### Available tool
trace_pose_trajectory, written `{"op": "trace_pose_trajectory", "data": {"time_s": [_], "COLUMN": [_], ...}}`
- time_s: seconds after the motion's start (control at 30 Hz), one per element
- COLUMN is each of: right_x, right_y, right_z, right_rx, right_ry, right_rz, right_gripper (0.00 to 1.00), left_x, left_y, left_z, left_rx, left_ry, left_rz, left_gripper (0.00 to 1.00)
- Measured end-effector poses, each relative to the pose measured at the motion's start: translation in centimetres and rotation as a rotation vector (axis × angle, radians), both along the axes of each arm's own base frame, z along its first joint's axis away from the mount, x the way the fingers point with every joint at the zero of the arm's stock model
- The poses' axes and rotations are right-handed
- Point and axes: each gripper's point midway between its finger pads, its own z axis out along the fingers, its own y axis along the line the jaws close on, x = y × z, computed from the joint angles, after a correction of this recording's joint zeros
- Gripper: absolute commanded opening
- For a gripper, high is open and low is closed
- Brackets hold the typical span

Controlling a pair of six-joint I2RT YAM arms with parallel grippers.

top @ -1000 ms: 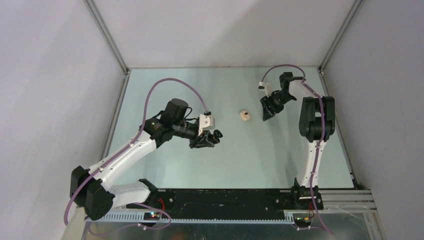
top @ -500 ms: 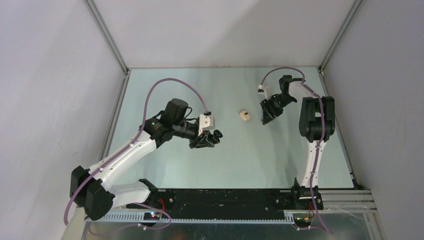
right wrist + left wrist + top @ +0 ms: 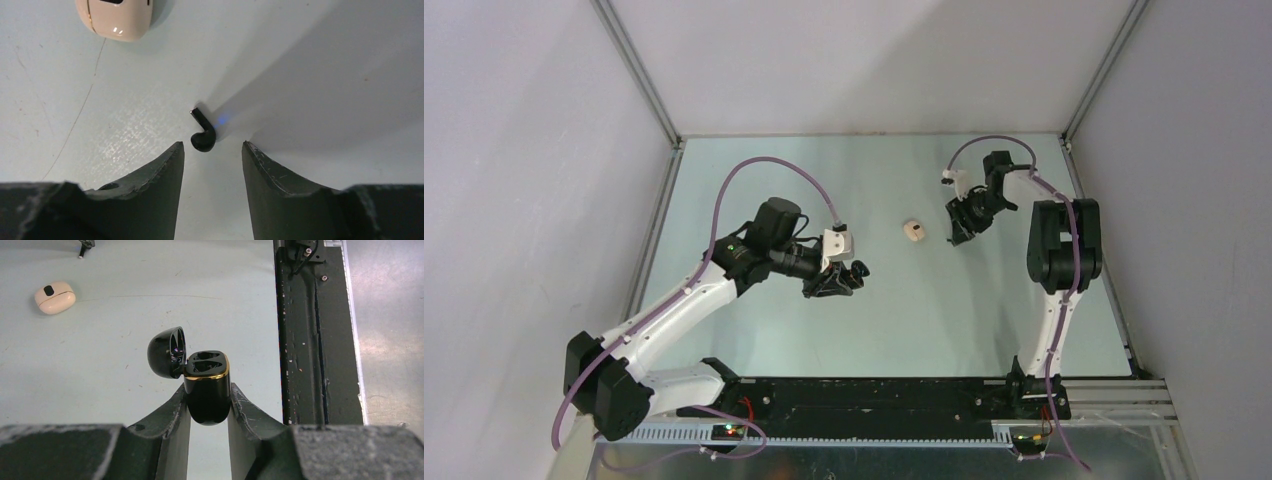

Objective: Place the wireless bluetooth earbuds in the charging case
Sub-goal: Adjust the right earbud at the center of the board.

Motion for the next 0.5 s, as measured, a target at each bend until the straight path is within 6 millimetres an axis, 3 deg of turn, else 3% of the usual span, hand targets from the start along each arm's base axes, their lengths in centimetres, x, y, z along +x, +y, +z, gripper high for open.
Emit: {"op": "trace_pose_trajectory", "data": {"time_s": [0.5], "right_x": [0.36], "right_y": [0.06], "right_z": [-0.16], "right_rx": [-0.053], "right_ry": [-0.058], "right_rz": [0.007], "right_gripper": [0.47], "left_x": [-0.11], "left_y": [-0.04], "left_z": [-0.04], "left_rx": [0.002], "left_ry": [0.002], "left_rz": [-0.003], "left_gripper": [0.00]}}
